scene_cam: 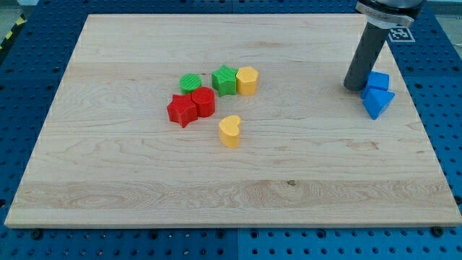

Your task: Slide the yellow hexagon along with yellow heart to bottom center

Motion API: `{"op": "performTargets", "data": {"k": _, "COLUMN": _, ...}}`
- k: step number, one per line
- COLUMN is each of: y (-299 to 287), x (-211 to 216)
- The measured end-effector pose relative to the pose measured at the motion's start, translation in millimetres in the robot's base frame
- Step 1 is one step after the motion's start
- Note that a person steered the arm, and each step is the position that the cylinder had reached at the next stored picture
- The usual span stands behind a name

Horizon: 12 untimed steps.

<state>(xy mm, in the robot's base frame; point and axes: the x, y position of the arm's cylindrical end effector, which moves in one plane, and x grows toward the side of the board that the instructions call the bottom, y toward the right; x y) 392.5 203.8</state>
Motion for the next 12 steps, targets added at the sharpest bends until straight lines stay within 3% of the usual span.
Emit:
{"op": "performTargets", "data": {"k": 2, "y": -83.8, "x": -20.1}}
{"op": "performTargets", "data": {"k": 12, "y": -100.9, "x": -40.7}}
